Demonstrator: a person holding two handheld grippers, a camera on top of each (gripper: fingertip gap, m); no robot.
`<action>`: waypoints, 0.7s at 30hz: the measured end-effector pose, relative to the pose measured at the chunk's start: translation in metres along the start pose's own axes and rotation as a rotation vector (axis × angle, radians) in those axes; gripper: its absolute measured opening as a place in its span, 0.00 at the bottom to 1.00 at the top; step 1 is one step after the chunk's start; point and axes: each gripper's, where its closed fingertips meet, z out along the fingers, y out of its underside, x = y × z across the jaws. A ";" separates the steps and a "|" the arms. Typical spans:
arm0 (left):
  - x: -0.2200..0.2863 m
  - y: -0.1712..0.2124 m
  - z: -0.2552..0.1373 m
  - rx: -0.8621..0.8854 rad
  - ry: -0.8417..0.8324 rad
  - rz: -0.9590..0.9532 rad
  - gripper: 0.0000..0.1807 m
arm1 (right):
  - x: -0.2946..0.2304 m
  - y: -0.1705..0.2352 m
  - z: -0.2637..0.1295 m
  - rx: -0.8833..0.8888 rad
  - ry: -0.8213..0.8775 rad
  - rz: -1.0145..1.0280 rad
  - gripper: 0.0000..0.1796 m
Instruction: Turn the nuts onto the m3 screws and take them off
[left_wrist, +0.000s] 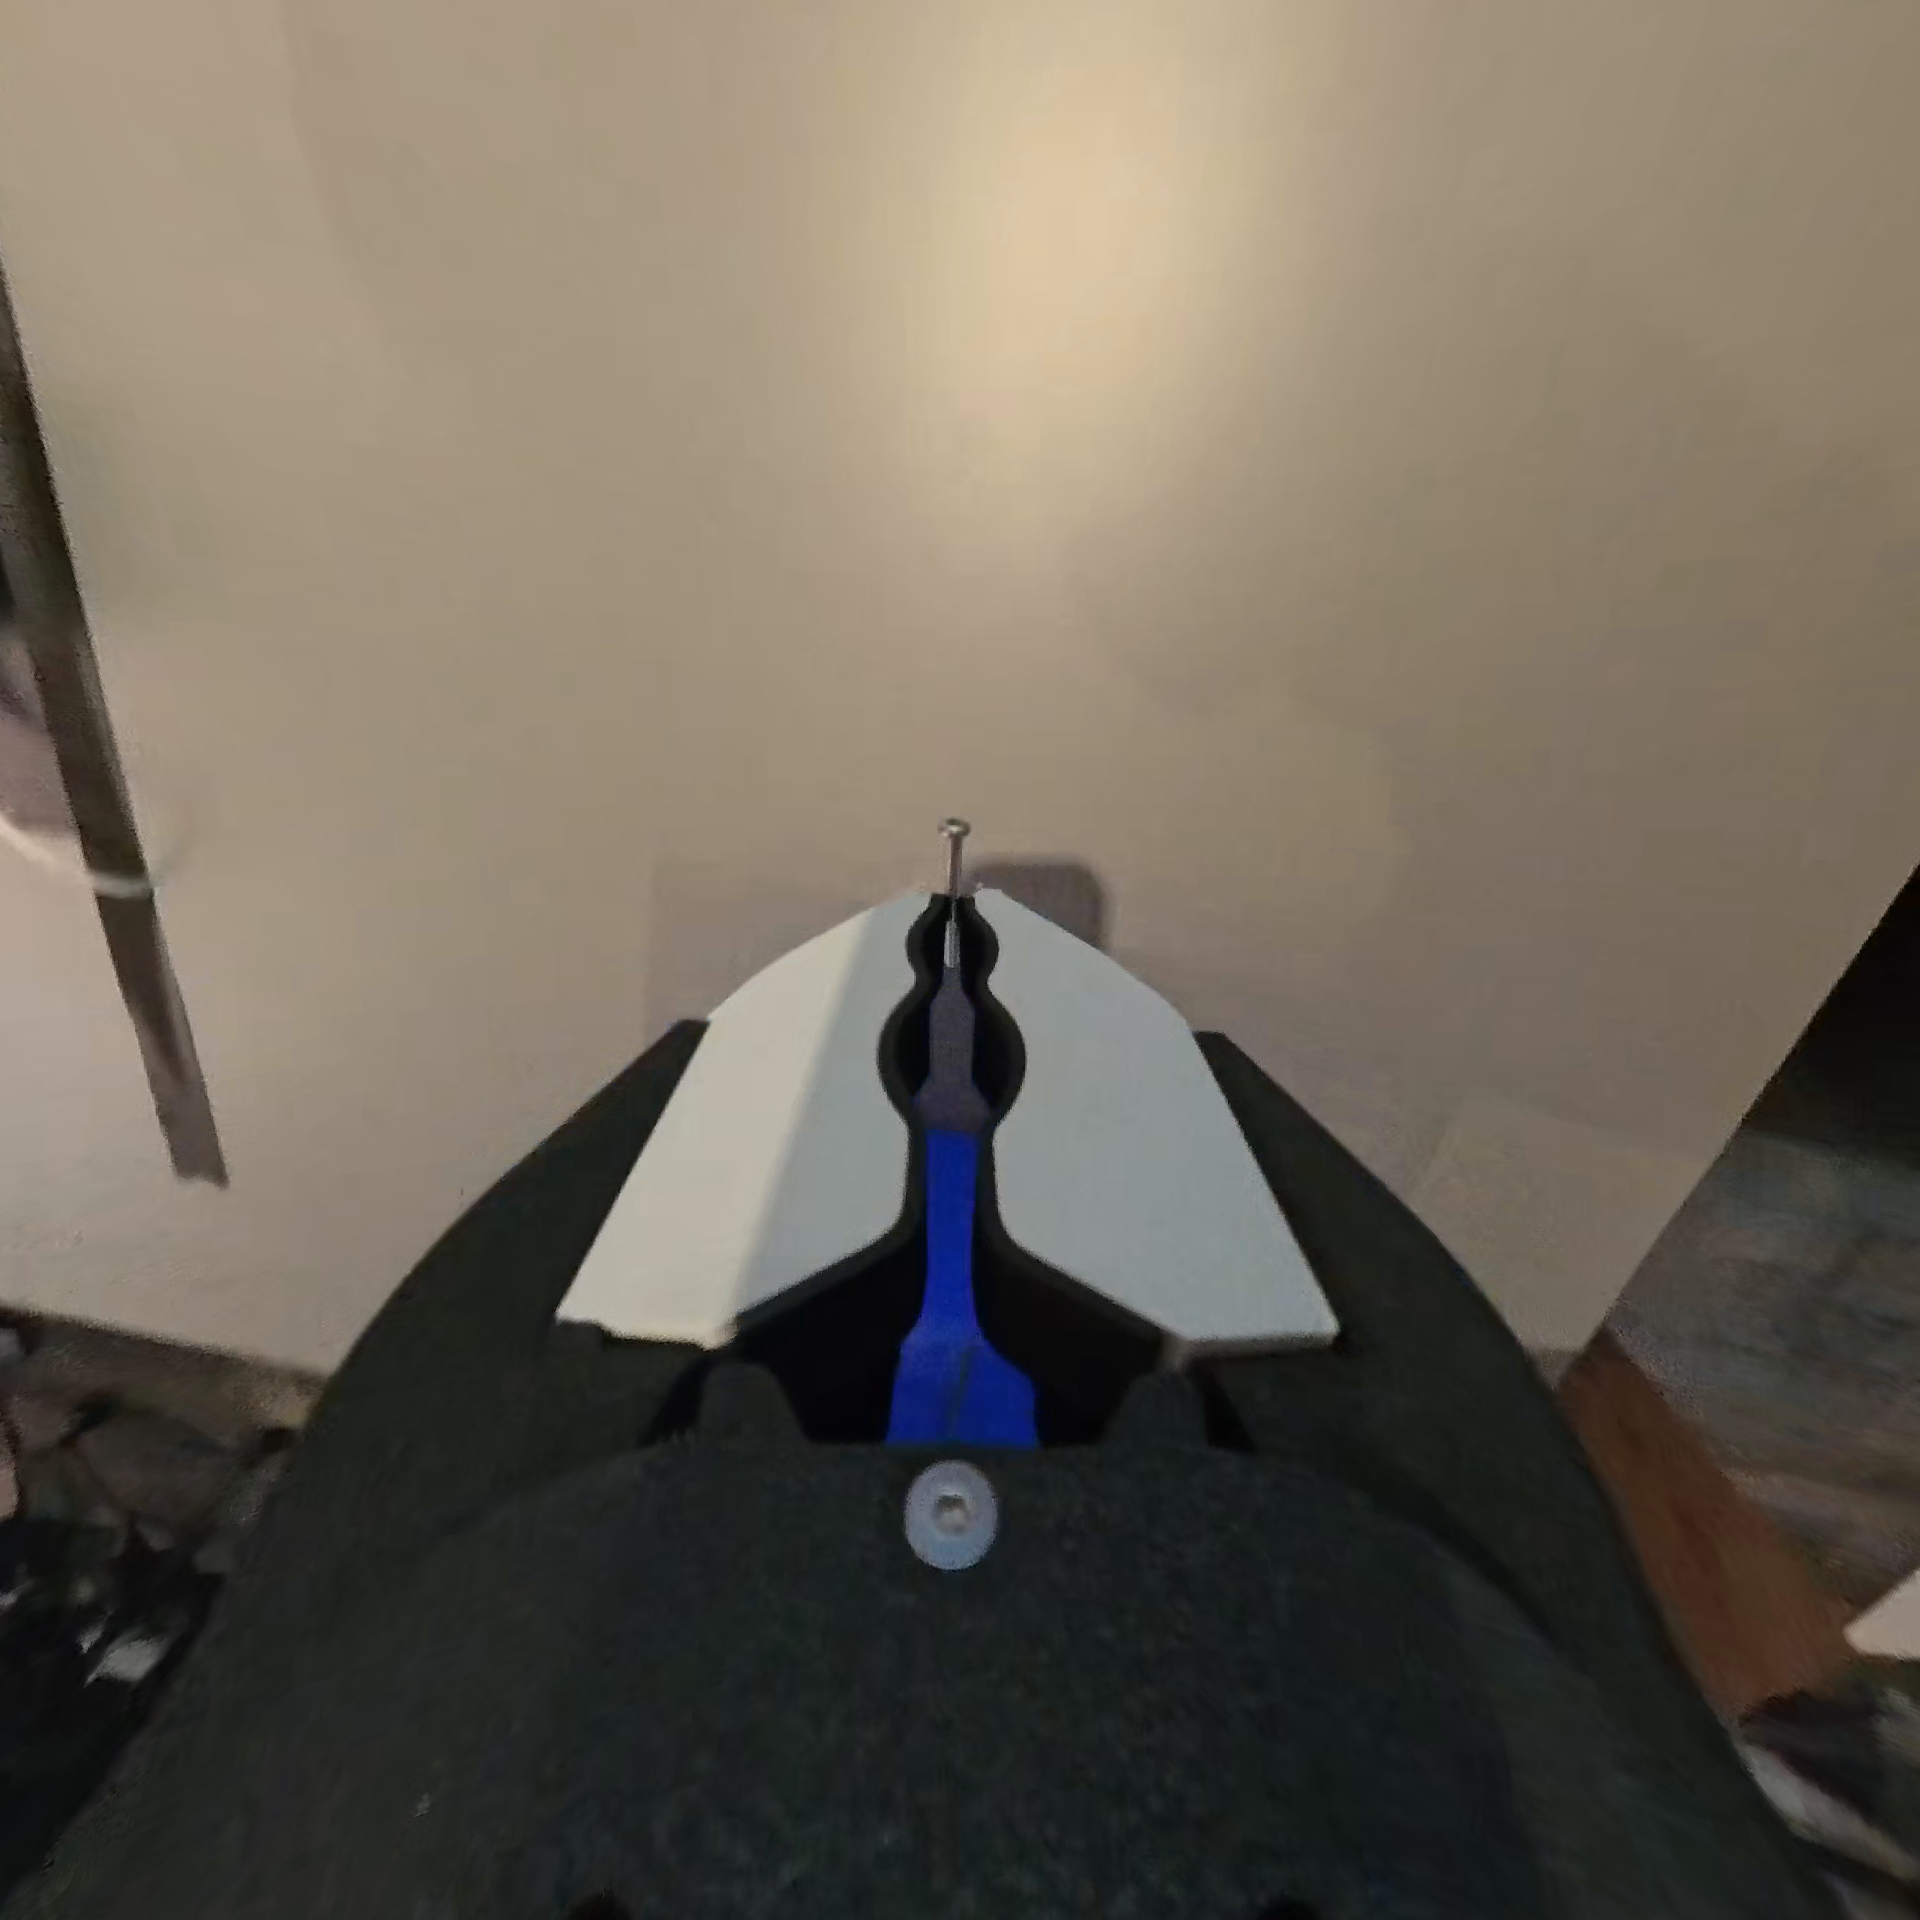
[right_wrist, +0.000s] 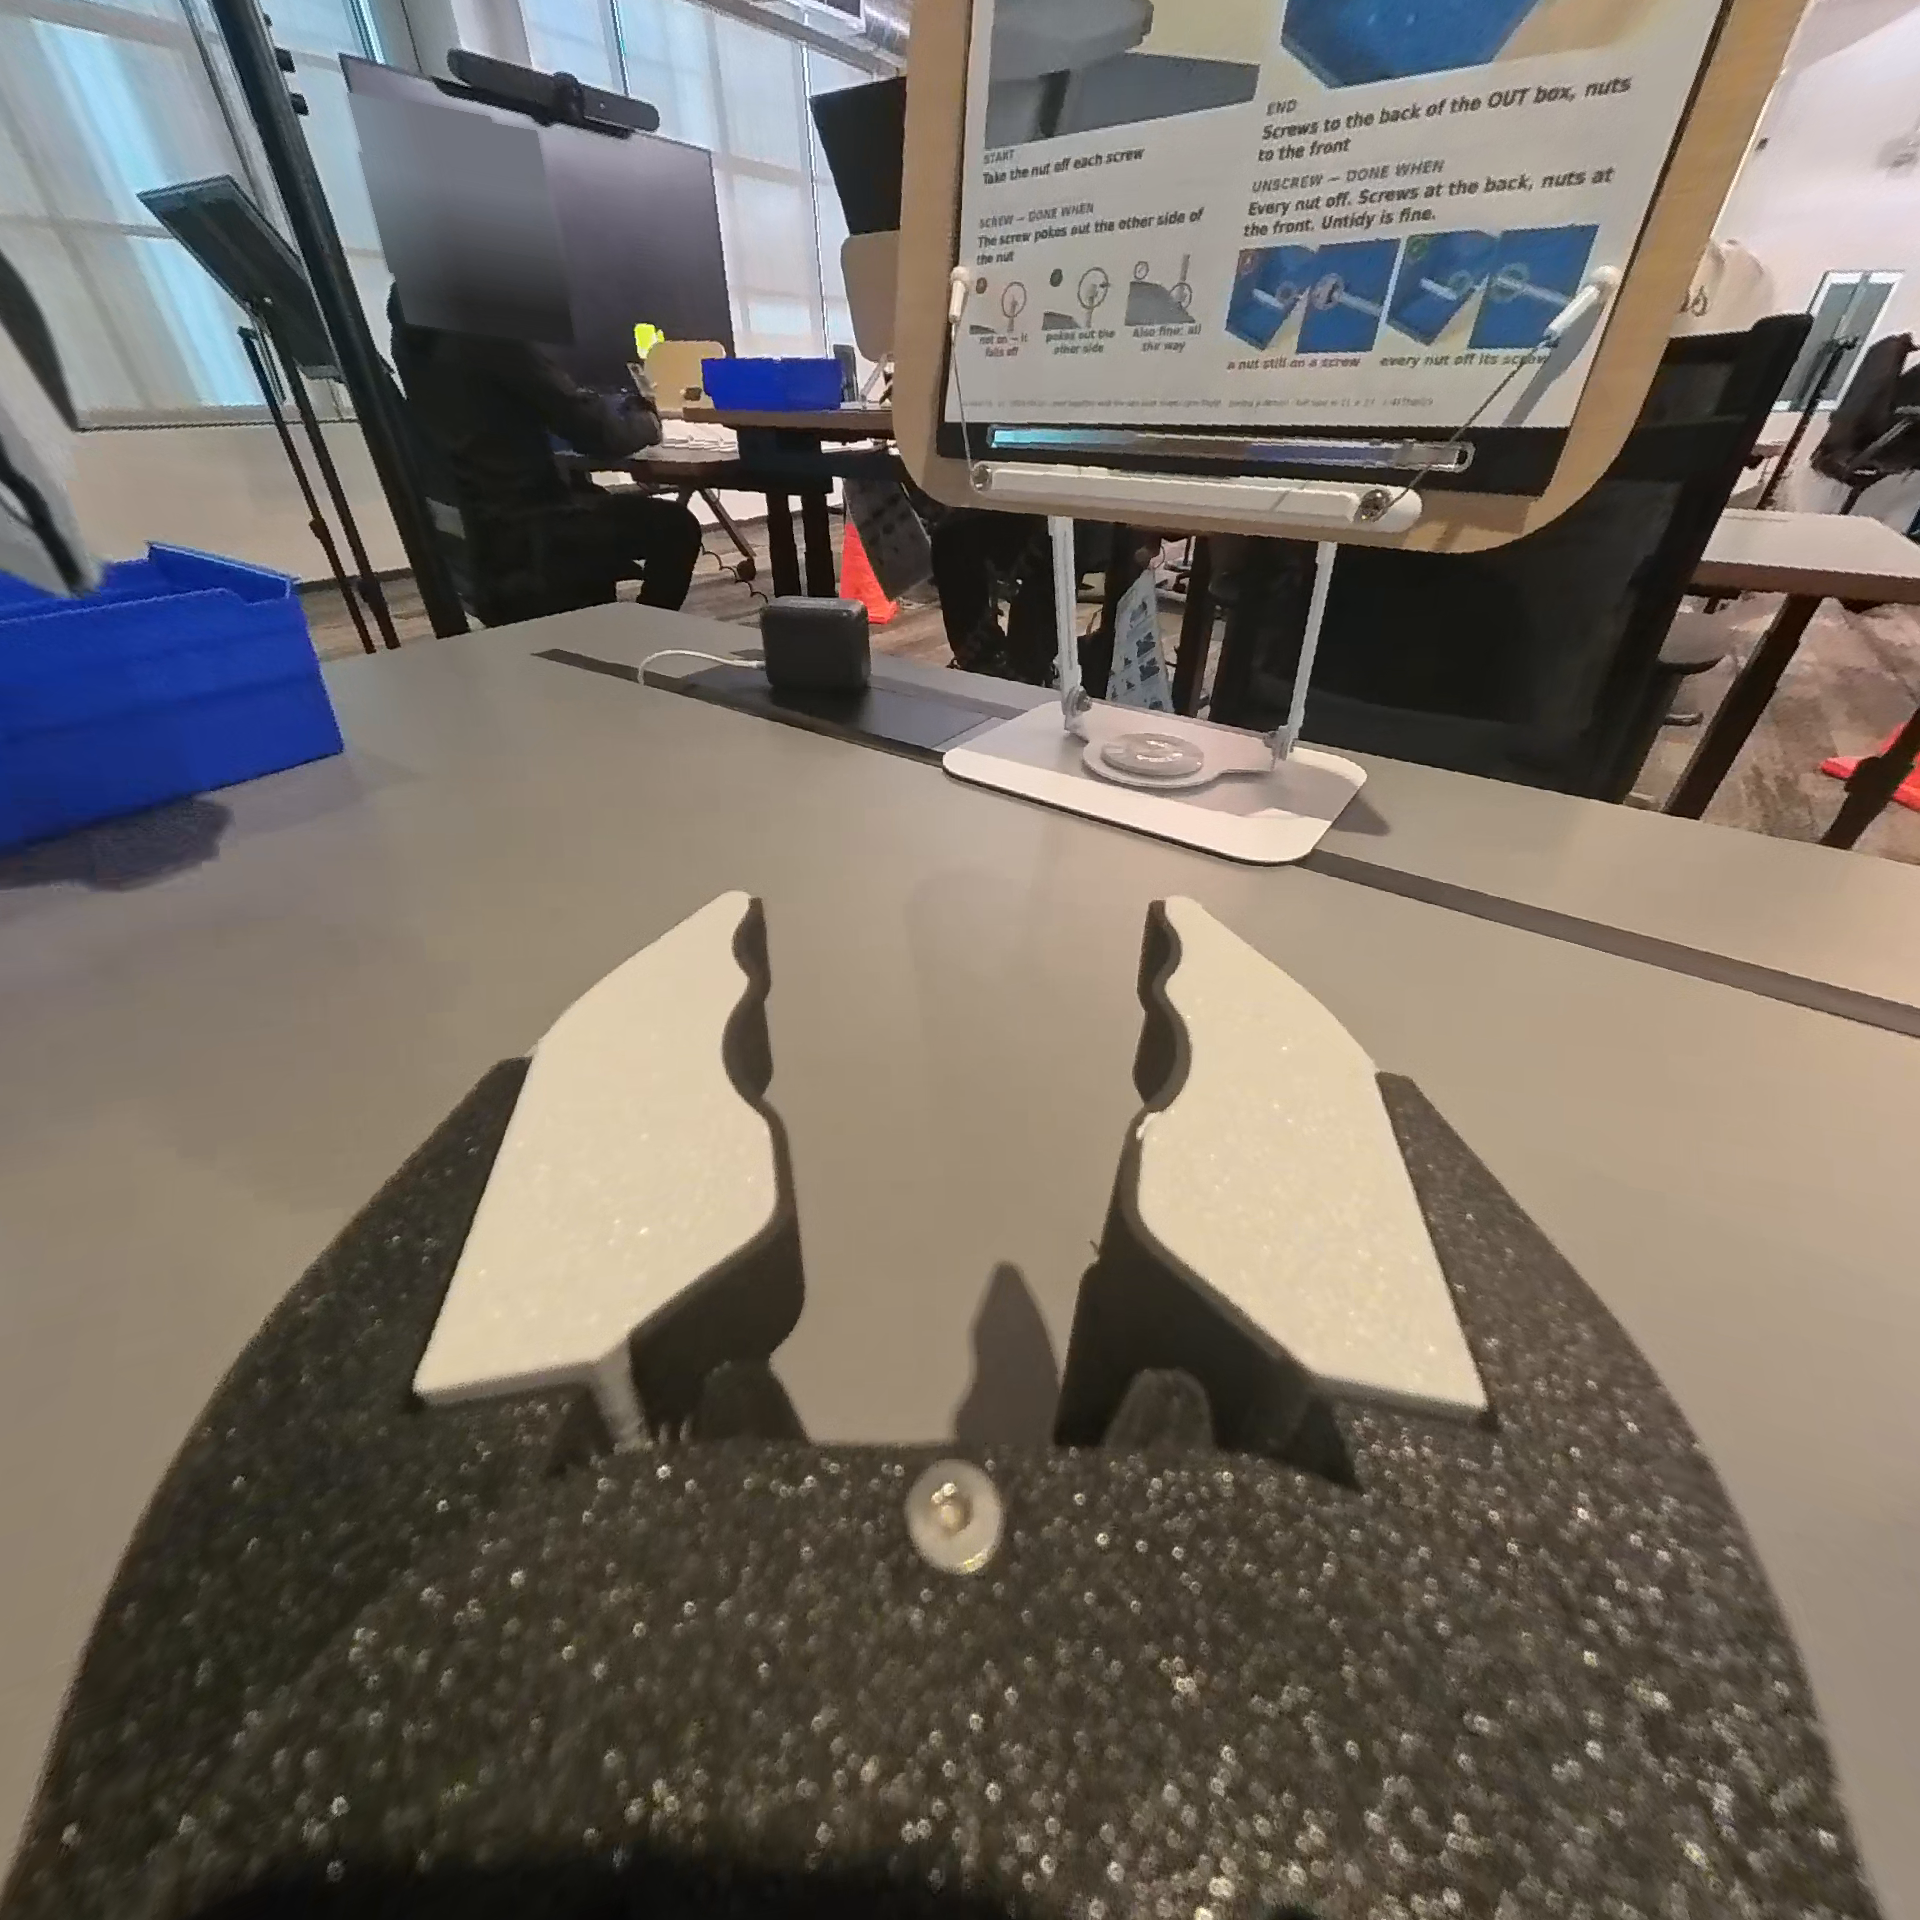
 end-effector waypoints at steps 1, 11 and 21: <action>0.003 -0.016 0.008 0.016 0.001 -0.004 0.01 | 0.000 0.000 0.000 0.000 0.001 0.004 0.38; 0.027 -0.075 0.080 0.200 0.145 -0.437 0.01 | 0.001 -0.001 0.002 0.009 -0.002 0.029 0.38; 0.040 -0.063 0.113 0.195 0.232 -0.745 0.01 | -0.004 -0.003 0.004 0.018 -0.021 0.043 0.38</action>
